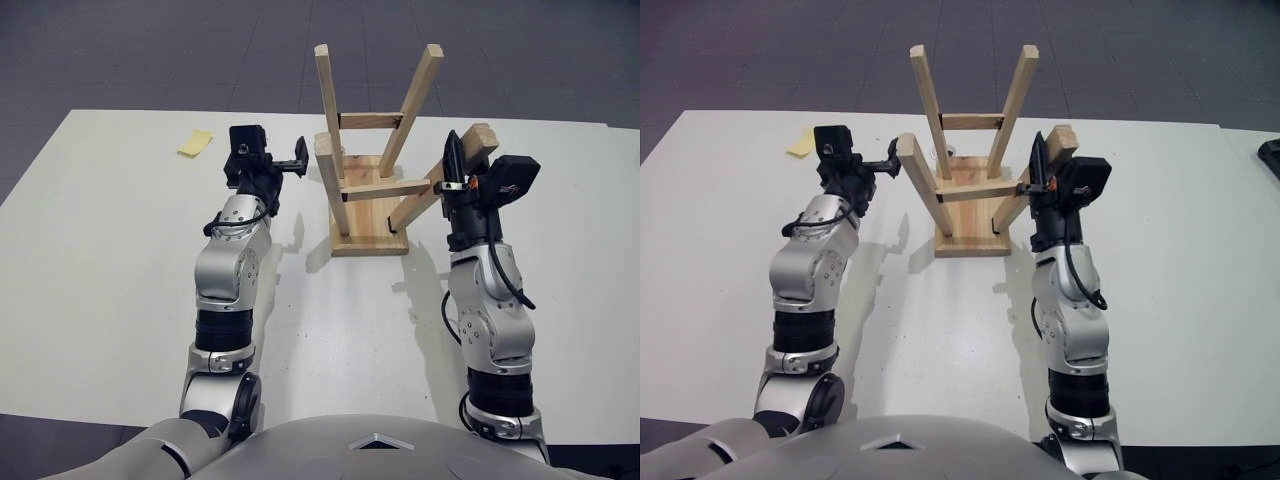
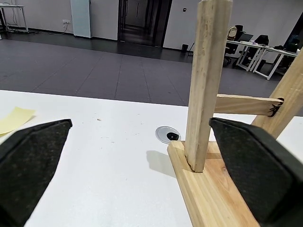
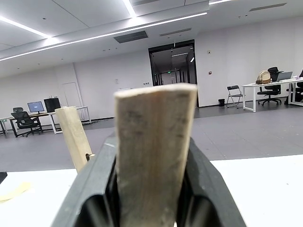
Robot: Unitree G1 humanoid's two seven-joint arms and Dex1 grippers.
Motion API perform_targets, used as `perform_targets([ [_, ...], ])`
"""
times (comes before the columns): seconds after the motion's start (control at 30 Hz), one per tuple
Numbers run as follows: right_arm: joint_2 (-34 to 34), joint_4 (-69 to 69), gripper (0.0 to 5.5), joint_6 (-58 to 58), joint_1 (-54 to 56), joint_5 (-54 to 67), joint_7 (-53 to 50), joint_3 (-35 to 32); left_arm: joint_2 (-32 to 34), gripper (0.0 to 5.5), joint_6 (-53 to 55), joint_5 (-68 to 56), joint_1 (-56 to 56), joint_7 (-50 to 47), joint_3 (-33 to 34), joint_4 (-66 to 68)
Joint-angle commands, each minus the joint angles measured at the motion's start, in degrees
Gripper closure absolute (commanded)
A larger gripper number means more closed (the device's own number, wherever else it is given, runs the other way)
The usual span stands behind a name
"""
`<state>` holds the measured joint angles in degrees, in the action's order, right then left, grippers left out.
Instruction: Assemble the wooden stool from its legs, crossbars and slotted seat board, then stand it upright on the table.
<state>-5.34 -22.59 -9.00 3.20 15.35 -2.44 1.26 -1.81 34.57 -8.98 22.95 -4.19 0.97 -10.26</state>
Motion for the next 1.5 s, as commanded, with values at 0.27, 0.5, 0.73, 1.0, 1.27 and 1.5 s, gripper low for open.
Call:
perform_targets([
  [0.27,-2.72,12.70,4.45,-11.43,-9.38,-5.70,0.57,4.46,-1.38,0.10,3.83,-1.04,5.51,2.73,-3.01,-2.38],
  [0.5,-4.39,19.40,4.45,-18.63,-4.70,-6.60,1.29,7.25,-2.45,0.10,2.69,-1.03,8.75,3.24,-3.26,-0.91],
  [0.73,-7.17,21.92,4.45,-22.31,-4.71,-5.61,2.74,8.00,-3.37,0.10,2.65,-1.63,8.93,2.19,-1.58,-1.19],
  [1.0,-8.54,24.36,4.43,-21.91,-2.51,-5.29,3.44,9.19,-3.27,0.10,1.86,-1.47,9.06,2.05,-0.82,-0.11],
  [1.27,-7.80,25.45,2.98,-21.17,-0.94,-5.88,3.55,8.66,-3.01,0.10,1.33,-1.23,9.38,2.44,-0.63,1.10],
  [1.5,-7.33,18.13,1.96,-10.52,1.22,-3.53,4.77,3.17,-3.39,0.10,0.32,-1.08,9.26,1.85,0.10,2.18],
])
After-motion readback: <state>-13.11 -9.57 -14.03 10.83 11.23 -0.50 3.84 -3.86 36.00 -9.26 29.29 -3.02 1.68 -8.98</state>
